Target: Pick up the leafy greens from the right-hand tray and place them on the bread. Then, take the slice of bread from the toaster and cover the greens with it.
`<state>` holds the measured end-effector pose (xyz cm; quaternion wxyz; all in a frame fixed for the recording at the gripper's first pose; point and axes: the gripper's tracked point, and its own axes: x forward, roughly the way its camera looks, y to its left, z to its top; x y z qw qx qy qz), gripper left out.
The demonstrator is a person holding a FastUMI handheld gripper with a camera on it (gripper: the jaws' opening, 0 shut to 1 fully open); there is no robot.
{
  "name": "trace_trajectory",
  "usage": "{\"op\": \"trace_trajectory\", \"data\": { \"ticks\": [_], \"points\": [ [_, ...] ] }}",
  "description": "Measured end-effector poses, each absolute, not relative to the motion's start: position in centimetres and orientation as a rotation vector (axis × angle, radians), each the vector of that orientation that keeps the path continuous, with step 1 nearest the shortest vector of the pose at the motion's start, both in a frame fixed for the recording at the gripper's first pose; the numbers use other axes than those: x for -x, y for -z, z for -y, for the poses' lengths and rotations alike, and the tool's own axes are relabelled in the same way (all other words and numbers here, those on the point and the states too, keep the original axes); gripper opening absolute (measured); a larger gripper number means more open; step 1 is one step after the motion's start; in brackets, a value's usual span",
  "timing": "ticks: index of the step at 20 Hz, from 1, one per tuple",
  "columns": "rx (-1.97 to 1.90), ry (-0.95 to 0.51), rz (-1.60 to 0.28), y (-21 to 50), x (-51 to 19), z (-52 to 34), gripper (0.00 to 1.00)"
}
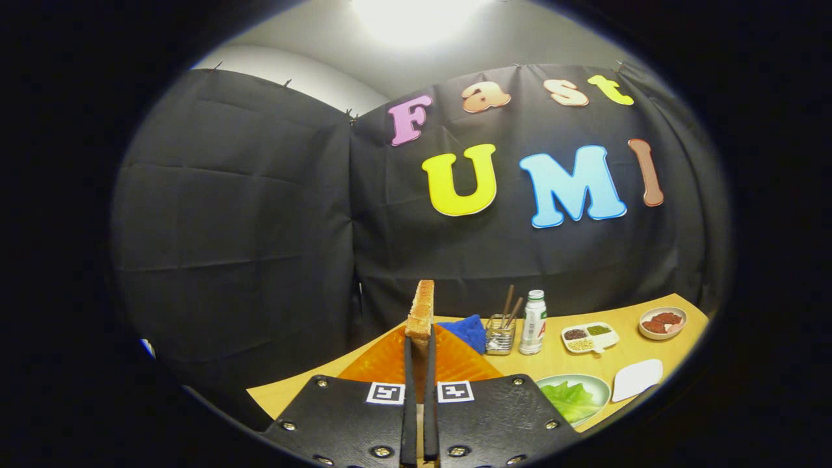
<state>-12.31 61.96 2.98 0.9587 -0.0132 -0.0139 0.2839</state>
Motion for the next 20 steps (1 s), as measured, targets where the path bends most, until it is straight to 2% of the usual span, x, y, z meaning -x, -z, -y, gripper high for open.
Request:
{"op": "trace_trajectory", "data": {
  "ticks": [13,20],
  "points": [
    [0.062,-0.36,-0.032,0.6,7.0,-49.8,0.04],
    [0.063,-0.328,-0.078,3.0,5.9,-46.5,0.04]
  ]
}}
